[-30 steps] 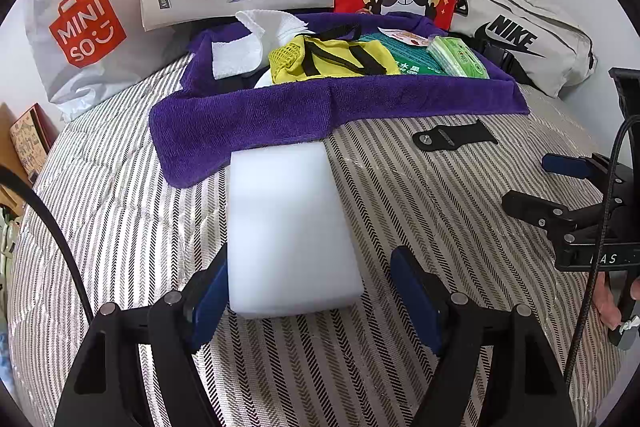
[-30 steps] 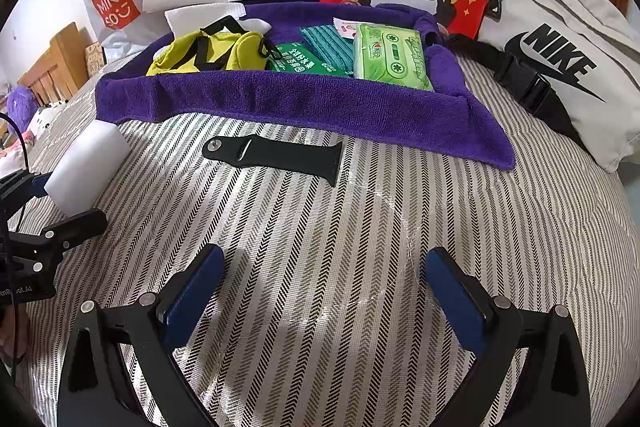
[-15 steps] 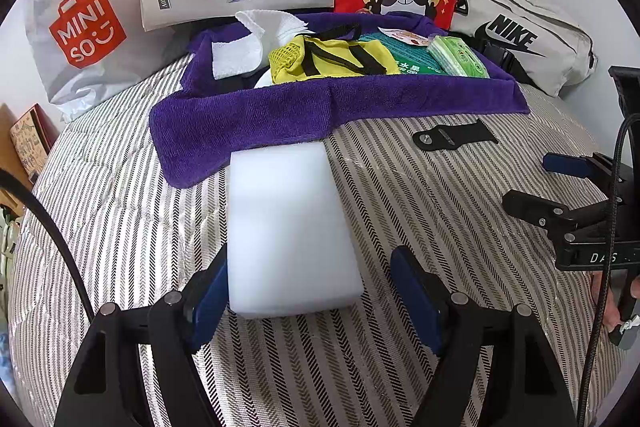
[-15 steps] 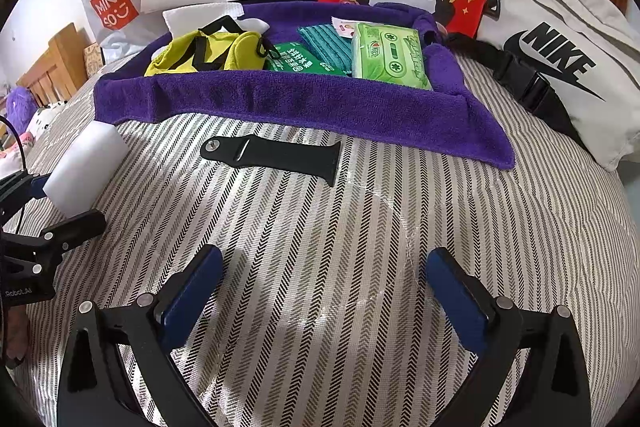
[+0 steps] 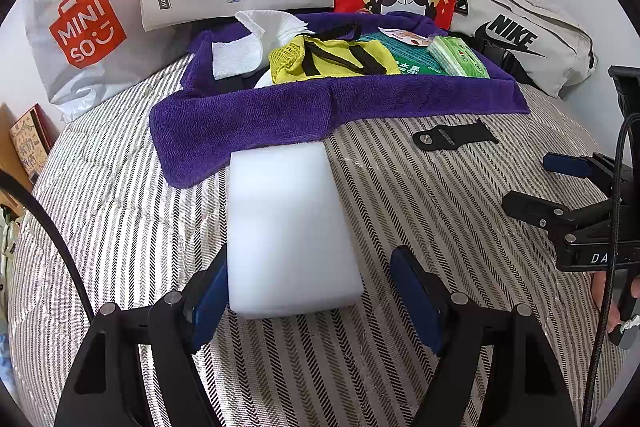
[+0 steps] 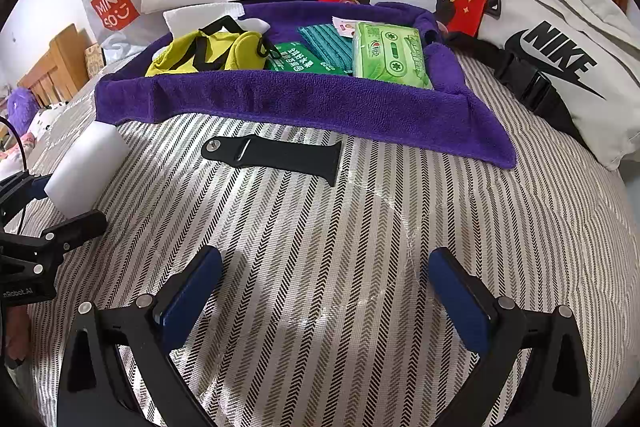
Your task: Organize soft objects
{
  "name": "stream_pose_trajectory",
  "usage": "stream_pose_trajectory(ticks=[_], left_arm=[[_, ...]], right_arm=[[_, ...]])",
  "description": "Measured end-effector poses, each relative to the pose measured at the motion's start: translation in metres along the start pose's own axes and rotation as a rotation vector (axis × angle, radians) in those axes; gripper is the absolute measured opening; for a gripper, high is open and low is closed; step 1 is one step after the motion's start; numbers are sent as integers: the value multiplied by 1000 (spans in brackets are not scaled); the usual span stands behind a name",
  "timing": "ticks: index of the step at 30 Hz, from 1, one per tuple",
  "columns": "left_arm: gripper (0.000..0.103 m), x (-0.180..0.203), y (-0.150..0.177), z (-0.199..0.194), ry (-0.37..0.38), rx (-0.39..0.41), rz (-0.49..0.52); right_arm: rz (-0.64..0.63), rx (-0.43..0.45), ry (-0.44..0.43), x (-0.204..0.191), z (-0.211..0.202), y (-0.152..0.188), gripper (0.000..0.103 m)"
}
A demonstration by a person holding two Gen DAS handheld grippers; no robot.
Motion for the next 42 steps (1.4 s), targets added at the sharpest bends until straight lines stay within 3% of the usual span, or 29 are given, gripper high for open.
stream_pose_trajectory(ticks=[5, 18, 31, 42], left_arm=[[73, -1, 0, 0, -4, 2, -1], [49, -8, -1, -4, -30, 22, -40], [48, -11, 0, -7, -10, 34, -66], [50, -7, -1, -5, -35, 23, -44]], right_arm=[[-3, -1, -3, -1, 0, 0, 103], [-1, -1, -4, -2, 0, 0, 103], [-1, -1, -3, -1, 0, 0, 103], [-1, -1, -4, -1, -1, 0, 103]])
Point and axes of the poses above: each gripper's, at about its wrist camera, not at the fingertips, and z roughly the way its jaws point, x to its right, y to its underside, the point moved 1 cm from there along z, roughly the way its jaws point, and after that the axes turned 7 degrees about y, right-handed, at the moved point
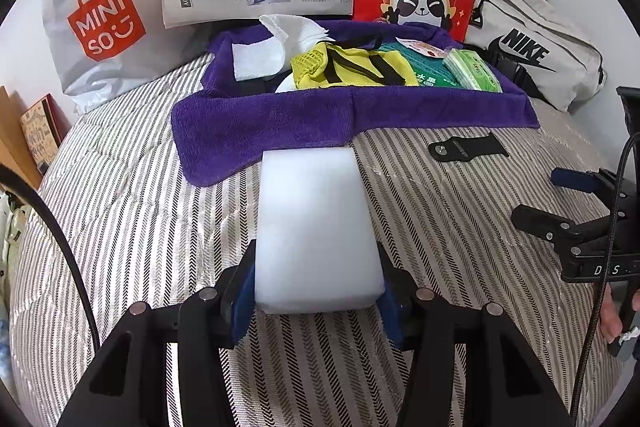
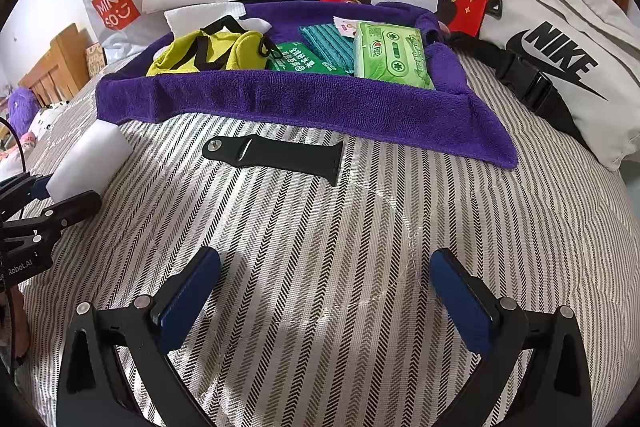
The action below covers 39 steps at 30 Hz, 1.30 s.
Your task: Organize soft objects
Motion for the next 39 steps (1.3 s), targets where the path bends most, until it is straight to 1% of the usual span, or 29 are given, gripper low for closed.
stream_pose_trajectory(ticks=[4, 6, 14, 15, 19, 20, 23, 25, 27, 31, 34, 36, 38, 39], left_arm=[[49, 0, 0, 0, 10, 0, -4], [50, 1, 0, 0, 1, -2, 2], [49, 0, 0, 0, 4, 0, -2], [49, 0, 0, 0, 4, 1, -4], [49, 0, 0, 0, 7, 2, -6], [49, 0, 0, 0, 4, 1, -4], [49, -1, 0, 0, 4, 1, -4], [49, 0, 0, 0, 4, 0, -3], [49, 0, 0, 0, 4, 0, -3], [49, 0, 0, 0, 7, 0, -3], [49, 0, 0, 0, 6, 0, -3], [49, 0, 0, 0, 10, -1, -3], [49, 1, 0, 0, 9, -1, -2], [49, 1, 0, 0, 9, -1, -3]], right_arm=[[1, 0, -1, -1, 0, 0, 103], [2, 0, -1, -1, 0, 0, 103], [-5, 0, 1, -2, 0, 1, 103], [-15, 0, -2, -3, 0, 1, 102], [-52, 18, -44, -4, -2, -1, 92], [-61, 29, -49, -6, -3, -3, 92], [-139, 85, -53, -18, -8, -12, 92], [-203, 98, -37, -27, -7, -20, 87], [-256, 96, -30, -33, -1, -27, 85], [-334, 74, -18, -36, 14, -41, 84], [-360, 64, -55, -36, 20, -49, 84], [-364, 48, -98, -35, 24, -53, 83], [-343, 12, -159, -31, 31, -59, 75], [-307, -20, -189, -26, 35, -62, 71]])
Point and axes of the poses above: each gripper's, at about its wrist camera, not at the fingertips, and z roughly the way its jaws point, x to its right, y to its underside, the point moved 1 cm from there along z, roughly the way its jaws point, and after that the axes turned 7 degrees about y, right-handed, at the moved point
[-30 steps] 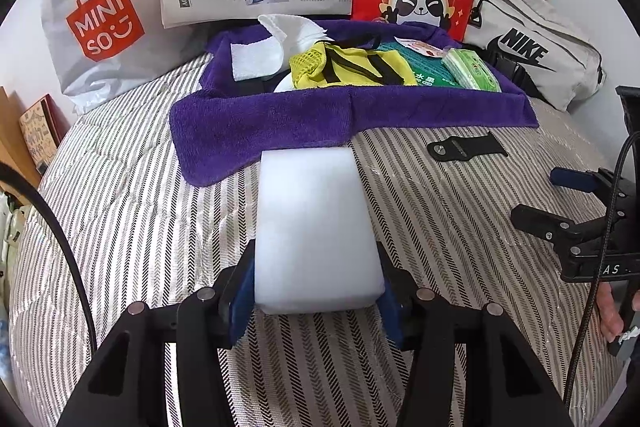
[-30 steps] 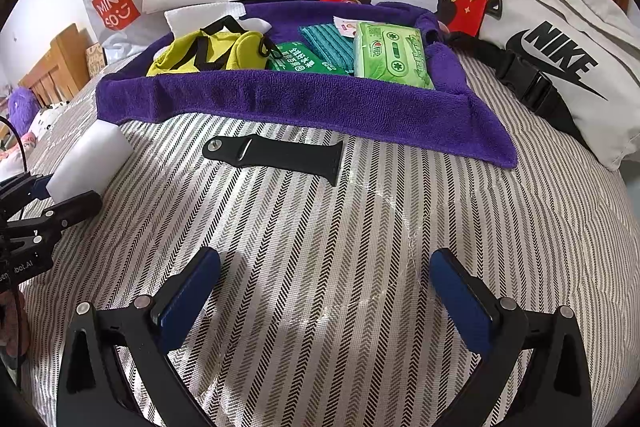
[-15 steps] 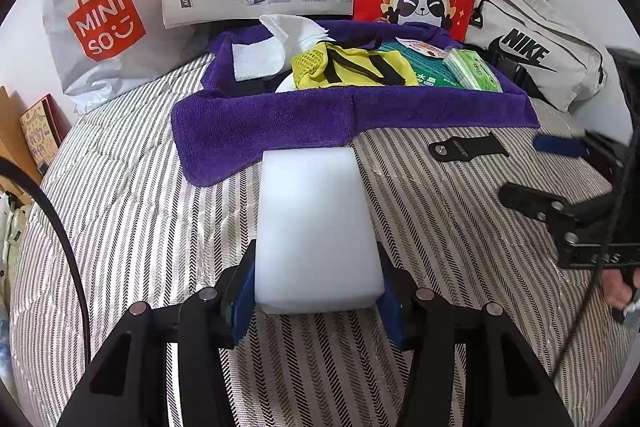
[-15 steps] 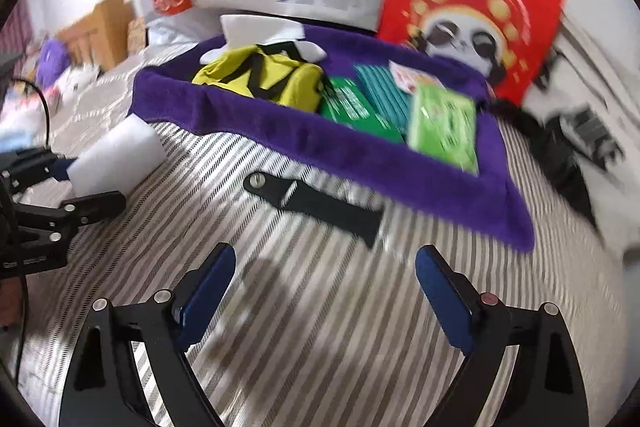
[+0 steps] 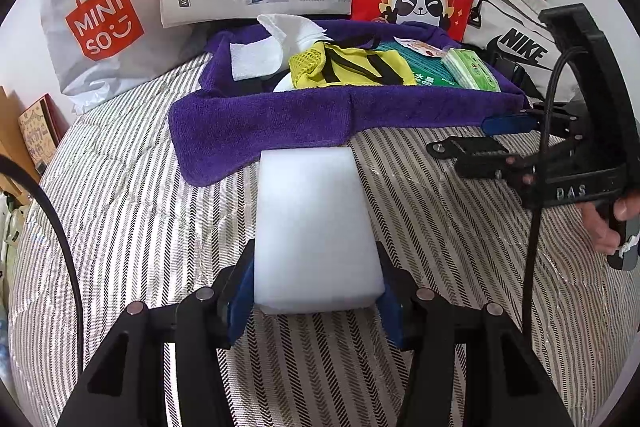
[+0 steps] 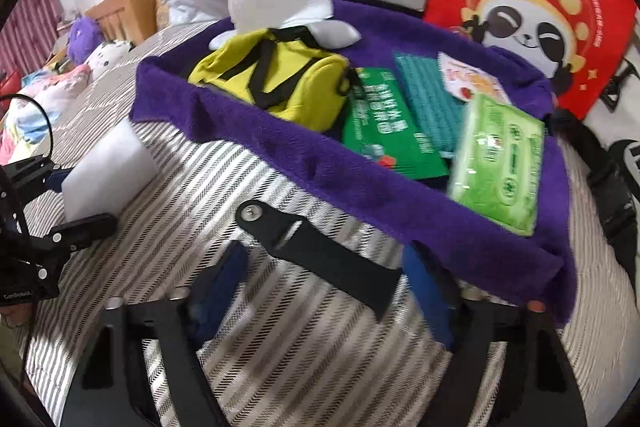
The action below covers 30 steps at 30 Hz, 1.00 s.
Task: Organize soft objects
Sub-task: 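Grasp the black watch strap with the right tool while the left holds the sponge, then carry the black strap toward the towel with the right tool while the left carries the sponge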
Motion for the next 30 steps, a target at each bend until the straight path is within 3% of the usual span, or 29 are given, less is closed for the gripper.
stream_pose_trajectory(ticks=[4, 7, 10, 17, 22, 26, 30], left_arm=[[49, 0, 1, -1, 0, 0, -1], [49, 0, 0, 0, 0, 0, -1], [49, 0, 0, -1, 0, 0, -1], [50, 0, 0, -1, -1, -1, 1], [50, 1, 0, 0, 1, -1, 1], [50, 1, 0, 0, 1, -2, 1], [50, 1, 0, 0, 0, -2, 1]], right_arm=[[2, -12, -6, 6, -7, 4, 54], [-7, -36, -40, 3, -15, 9, 48], [-32, -55, -90, -4, -21, 13, 47], [-78, -39, -51, -18, -13, 2, 47], [-71, -23, -48, -24, -9, -10, 22], [-19, -43, -31, -22, -15, -3, 19], [54, -76, -77, -19, -24, 8, 19]])
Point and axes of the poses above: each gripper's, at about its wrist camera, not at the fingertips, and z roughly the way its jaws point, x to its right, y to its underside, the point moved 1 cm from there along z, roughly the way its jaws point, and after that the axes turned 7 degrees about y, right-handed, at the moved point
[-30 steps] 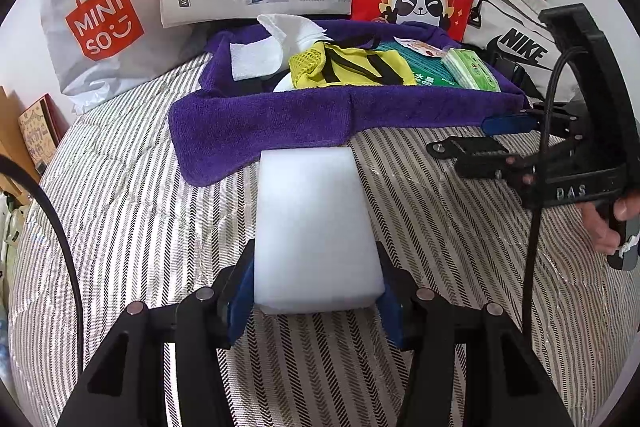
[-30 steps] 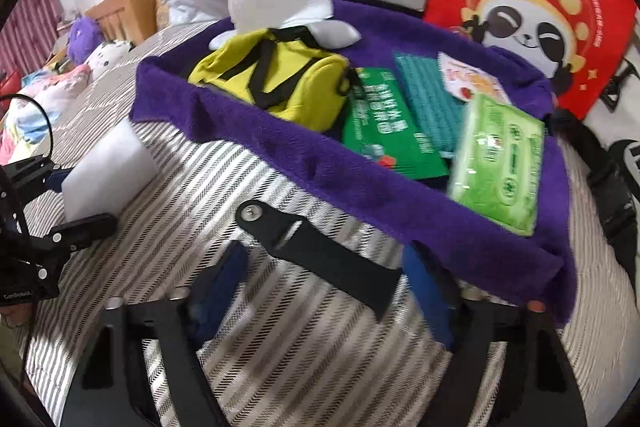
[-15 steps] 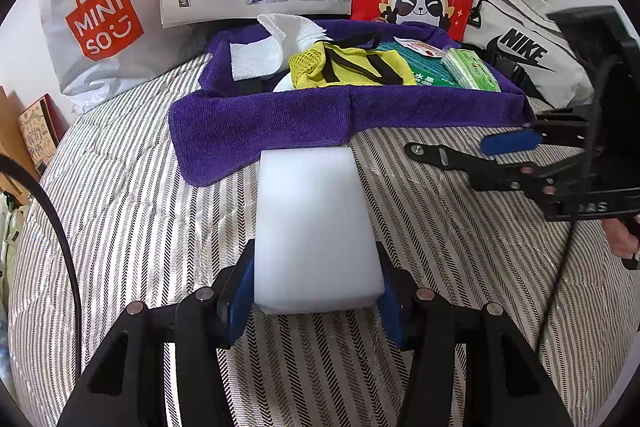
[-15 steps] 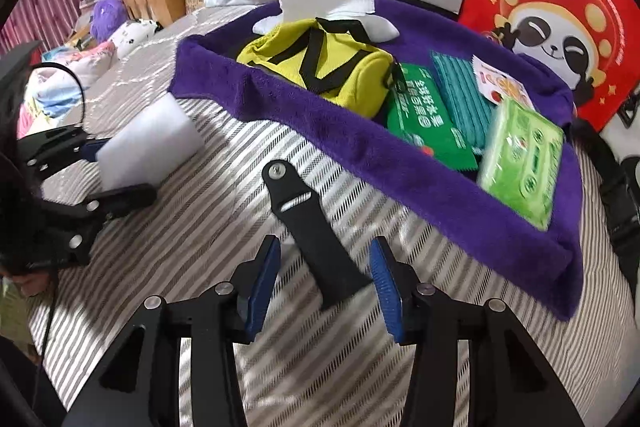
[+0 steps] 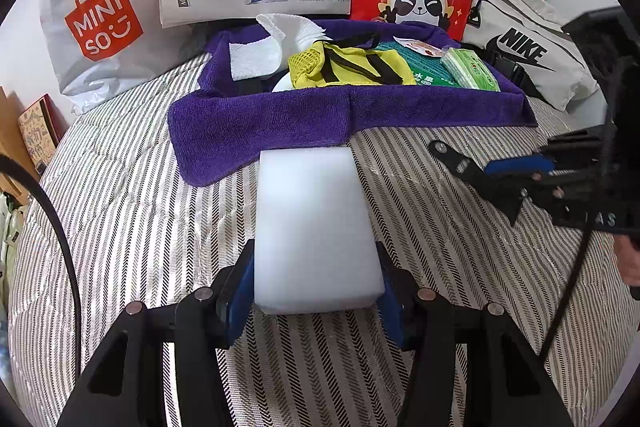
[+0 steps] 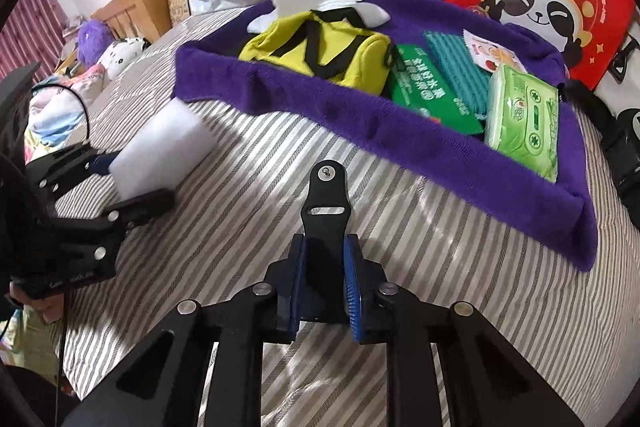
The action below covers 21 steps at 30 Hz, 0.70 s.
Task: Organize soft objects
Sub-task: 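Carry the black strap toward the towel with the right tool while the left carries the sponge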
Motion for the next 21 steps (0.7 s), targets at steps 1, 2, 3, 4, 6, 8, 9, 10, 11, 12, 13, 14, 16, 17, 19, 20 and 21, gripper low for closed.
stream_pose_trajectory(ticks=[1, 2, 3, 4, 6, 8, 9, 10, 11, 12, 13, 14, 16, 17, 19, 20, 21], left_arm=[[50, 0, 0, 0, 0, 0, 0], [50, 0, 0, 0, 0, 0, 0], [50, 0, 0, 0, 0, 0, 0], [50, 0, 0, 0, 0, 0, 0], [50, 0, 0, 0, 0, 0, 0], [50, 0, 0, 0, -1, 0, 0], [48, -1, -1, 0, -5, 3, -4], [48, -3, -1, -1, 7, 7, -13], [48, -4, -1, -1, 17, 9, -21], [48, -6, -1, -2, 27, 12, -29], [48, -6, -1, -2, 31, 13, -33], [48, -6, -1, -2, 28, 12, -31], [48, -2, -1, 0, 7, 5, -14], [50, 0, -1, 0, -3, 0, -4], [50, 2, -2, 1, -14, -2, 6], [50, 2, -2, 1, -11, -2, 4], [49, 2, -2, 1, -9, 0, 2]], right_arm=[[-3, -3, -2, -2, -1, 2, 20], [-9, -3, 5, -4, -2, 3, 20], [-8, -3, 14, -5, -2, 3, 20], [-4, -4, 17, -5, -1, 3, 21], [11, -4, 32, -6, 0, 1, 20], [7, 11, 67, -12, 0, 2, 20], [-1, 18, 83, -14, 0, 3, 19], [-12, 26, 106, -18, 0, 5, 19], [-20, 29, 118, -20, -1, 6, 19], [-17, 24, 119, -20, -1, 6, 19], [2, 10, 111, -18, -1, 5, 19], [43, -8, 90, -15, -2, 4, 19], [80, -6, 77, -12, 0, 5, 19], [78, -2, 81, -13, -1, 5, 19], [80, 4, 105, -16, -1, 6, 20], [79, 8, 119, -17, 0, 7, 19], [76, 10, 129, -19, -1, 8, 19]])
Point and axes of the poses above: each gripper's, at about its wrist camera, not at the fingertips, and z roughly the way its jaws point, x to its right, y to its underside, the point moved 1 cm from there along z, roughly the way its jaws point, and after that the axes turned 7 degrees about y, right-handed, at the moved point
